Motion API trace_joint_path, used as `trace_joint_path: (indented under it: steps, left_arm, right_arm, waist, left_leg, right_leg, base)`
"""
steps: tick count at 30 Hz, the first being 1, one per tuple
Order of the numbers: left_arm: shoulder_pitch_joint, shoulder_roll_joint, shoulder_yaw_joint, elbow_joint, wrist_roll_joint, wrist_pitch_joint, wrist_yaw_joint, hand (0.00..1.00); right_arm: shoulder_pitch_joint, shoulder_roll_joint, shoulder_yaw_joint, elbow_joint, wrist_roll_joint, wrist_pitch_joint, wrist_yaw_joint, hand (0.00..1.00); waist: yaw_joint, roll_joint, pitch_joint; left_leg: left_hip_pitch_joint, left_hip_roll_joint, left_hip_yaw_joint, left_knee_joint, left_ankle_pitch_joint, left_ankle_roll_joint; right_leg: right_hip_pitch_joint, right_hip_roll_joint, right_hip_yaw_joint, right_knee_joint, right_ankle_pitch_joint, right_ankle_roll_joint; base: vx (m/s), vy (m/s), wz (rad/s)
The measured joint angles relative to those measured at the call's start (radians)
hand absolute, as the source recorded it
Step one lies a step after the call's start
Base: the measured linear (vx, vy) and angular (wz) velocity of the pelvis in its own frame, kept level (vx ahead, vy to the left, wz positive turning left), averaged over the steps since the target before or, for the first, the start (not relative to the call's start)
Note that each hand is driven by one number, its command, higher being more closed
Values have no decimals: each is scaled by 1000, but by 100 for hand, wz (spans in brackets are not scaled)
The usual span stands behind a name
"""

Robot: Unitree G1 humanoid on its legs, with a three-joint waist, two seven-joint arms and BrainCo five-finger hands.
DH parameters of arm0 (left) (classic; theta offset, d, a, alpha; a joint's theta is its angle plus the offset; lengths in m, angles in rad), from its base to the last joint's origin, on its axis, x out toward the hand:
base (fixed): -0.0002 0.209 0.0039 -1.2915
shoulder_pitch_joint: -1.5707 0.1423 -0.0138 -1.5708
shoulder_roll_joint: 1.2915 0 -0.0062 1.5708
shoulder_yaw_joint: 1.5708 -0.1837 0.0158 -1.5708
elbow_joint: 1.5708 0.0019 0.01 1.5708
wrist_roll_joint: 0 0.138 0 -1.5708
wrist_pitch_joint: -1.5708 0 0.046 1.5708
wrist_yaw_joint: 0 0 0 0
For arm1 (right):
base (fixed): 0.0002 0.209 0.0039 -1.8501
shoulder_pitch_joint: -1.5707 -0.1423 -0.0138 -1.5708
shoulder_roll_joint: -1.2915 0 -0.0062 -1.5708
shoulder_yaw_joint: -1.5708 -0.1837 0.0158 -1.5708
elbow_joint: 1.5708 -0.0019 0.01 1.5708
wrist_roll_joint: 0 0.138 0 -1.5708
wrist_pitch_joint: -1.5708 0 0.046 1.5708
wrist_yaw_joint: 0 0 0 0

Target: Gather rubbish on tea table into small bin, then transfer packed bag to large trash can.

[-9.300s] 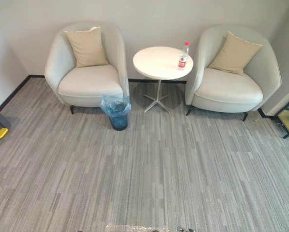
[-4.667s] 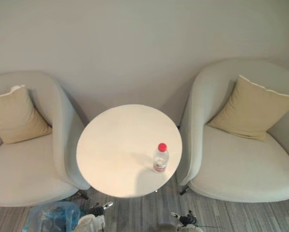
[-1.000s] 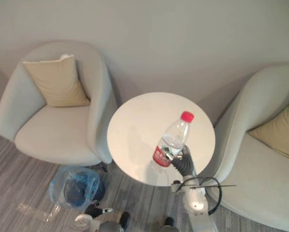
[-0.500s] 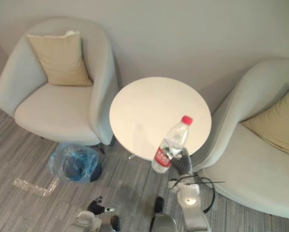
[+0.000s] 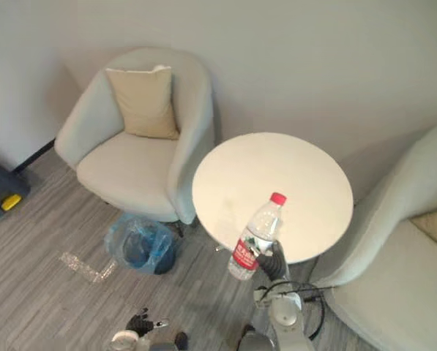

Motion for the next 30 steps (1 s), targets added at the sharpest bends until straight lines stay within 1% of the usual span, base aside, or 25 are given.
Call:
trace_joint_path:
  steps: [1,2,3,4,8,10,11,12,13,14,15,16,17,18,19,20,21,22,23,24,25,26,27,28,30]
  left_arm:
    - [0,4,-1,-12,-8,1,1,0]
    - [0,15,-4,-18,-10,0,1,0]
    - [-1,19,-6,-20,-12,0,2,0]
    - [-3,26,-17,-20,-18,4,2,0]
    - [-10,46,-34,-16,-29,7,2,0]
    - [-24,54,-60,12,-29,4,3,0]
    - [-30,57,-78,30,-30,4,3,0]
    - [-32,58,-85,34,-29,3,3,0]
    - [-32,67,-93,42,-30,2,3,0]
    - [-34,76,-97,44,-29,2,2,0]
    - [-34,75,-98,49,-29,2,2,0]
    - [-38,76,-96,59,-29,4,2,0]
    - [-40,78,-96,60,-30,4,2,0]
    - [-41,77,-95,61,-30,4,2,0]
    - [-44,73,-85,67,-30,6,2,0]
    - [-53,69,-76,80,-29,11,1,0]
    - [-55,69,-76,81,-29,12,1,0]
    - [-55,73,-75,90,-28,13,0,0]
    - [-57,78,-76,91,-26,11,0,0]
    - [-61,66,-74,101,-26,12,0,0]
    - [-51,46,-52,97,-26,12,1,0]
    - [-48,37,-44,96,-25,12,1,0]
    - [-48,22,-36,96,-23,13,1,0]
    - [-48,16,-26,93,-17,15,1,0]
    - [-47,17,-7,75,-14,17,0,0]
  right_arm:
    - [-6,3,-8,1,0,0,-4,100]
    - [-14,5,-12,2,0,0,-9,100]
    - [-21,8,-12,3,0,0,-11,100]
    - [-28,13,-16,5,0,0,-20,100]
    - [-65,29,-20,52,0,0,-27,100]
    - [-74,31,-16,118,0,1,-24,100]
    - [-68,27,-10,137,0,9,-19,100]
    - [-59,27,-9,136,0,10,-18,100]
    - [-36,28,-5,136,0,12,-17,100]
    - [-20,26,0,135,0,13,-16,100]
    - [-16,27,1,135,-1,13,-15,100]
    - [-14,28,4,135,-1,13,-12,100]
    - [-20,27,4,135,-1,13,-7,100]
    - [-23,27,4,135,-1,13,-6,100]
    - [-25,26,4,135,-1,13,1,100]
    - [-21,26,4,135,0,13,3,100]
    - [-19,26,3,135,0,13,3,100]
    - [-10,27,2,134,0,13,3,100]
    - [-6,25,0,135,0,13,2,100]
    - [0,9,-1,138,0,18,3,100]
    - [2,-12,0,138,0,21,5,100]
    - [-3,-17,-1,138,1,21,5,100]
    - [-7,-22,-6,133,2,21,5,100]
    - [-2,-15,-13,132,2,22,5,100]
    - [2,-3,-11,125,3,23,4,100]
  waist:
    - [2,-3,3]
    - [7,-17,9]
    - [7,-18,10]
    - [7,-31,13]
    - [17,-52,8]
    - [19,-52,7]
    - [11,-47,10]
    - [8,-47,11]
    - [2,-55,14]
    - [-7,-66,25]
    - [-11,-63,26]
    - [-17,-64,26]
    - [-18,-63,26]
    - [-18,-62,27]
    - [-19,-58,30]
    - [-20,-57,32]
    - [-21,-59,31]
    - [-32,-82,31]
    - [-42,-92,35]
    - [-45,-74,34]
    - [-34,-46,20]
    - [-26,-32,15]
    - [-29,-5,10]
    - [-31,5,11]
    - [-27,-6,17]
  left_leg:
    - [-19,6,65,6,8,12]
    - [-17,9,122,-17,21,31]
    - [-16,8,143,-24,28,40]
    - [-16,4,206,-53,53,54]
    - [-9,-22,187,-120,91,60]
    - [13,-41,182,-131,88,66]
    - [32,-48,168,-142,69,90]
    - [39,-49,162,-144,61,94]
    - [64,-58,137,-148,50,94]
    - [98,-71,104,-159,46,104]
    - [108,-70,94,-159,46,106]
    - [111,-61,72,-160,40,117]
    - [110,-51,49,-162,41,119]
    - [109,-48,40,-162,41,119]
    - [112,-37,19,-158,39,116]
    - [114,-31,-15,-153,28,99]
    - [115,-32,-26,-151,23,95]
    - [110,-57,-70,-117,-1,72]
    - [103,-72,-94,-93,-20,64]
    - [104,-63,-129,-53,-47,42]
    - [105,-34,-133,-44,-60,21]
    - [102,-23,-137,-39,-65,14]
    - [83,1,-127,-12,-78,-5]
    - [64,24,-107,27,-84,-14]
    - [40,39,-67,101,-89,-17]
  right_leg:
    - [19,-4,-13,-1,0,0]
    - [30,-10,-17,-9,1,0]
    - [39,-15,-29,-18,1,1]
    - [56,-20,-65,-43,4,6]
    - [57,-20,-63,-79,23,13]
    - [57,-36,-54,-38,23,15]
    - [32,-55,-32,70,23,15]
    - [23,-61,-21,109,23,15]
    - [-21,-86,30,248,29,5]
    - [-79,-91,115,397,54,-30]
    - [-100,-81,145,423,40,-23]
    - [-126,-37,209,416,-19,-9]
    - [-153,7,246,363,-51,-3]
    - [-161,20,253,337,-53,0]
    - [-168,56,277,246,-48,4]
    - [-171,94,318,124,-13,13]
    - [-169,101,335,84,4,14]
    - [-131,97,388,-41,58,14]
    - [-119,83,390,-46,114,7]
    - [-103,91,347,-13,82,-2]
    - [-101,109,324,-11,67,-14]
    - [-96,115,307,-17,66,-18]
    - [-77,129,271,-40,63,-30]
    - [-41,144,241,-69,73,-48]
    - [3,153,221,-105,73,-58]
  base:
    - [97,45,123]
    - [78,45,112]
    - [48,49,92]
    - [52,29,69]
    - [51,45,33]
    - [24,104,13]
    - [1,116,17]
    - [9,128,34]
    - [48,76,52]
    - [65,51,55]
    - [124,4,58]
    - [139,-48,54]
    - [120,-49,50]
    - [96,-66,48]
    - [127,-122,54]
    - [127,-122,59]
    - [198,-213,89]
    - [130,-185,89]
    - [158,-255,118]
    - [207,-246,77]
    - [255,-221,54]
    - [330,-216,39]
    - [268,-150,66]
    - [262,-145,78]
    - [232,-132,49]
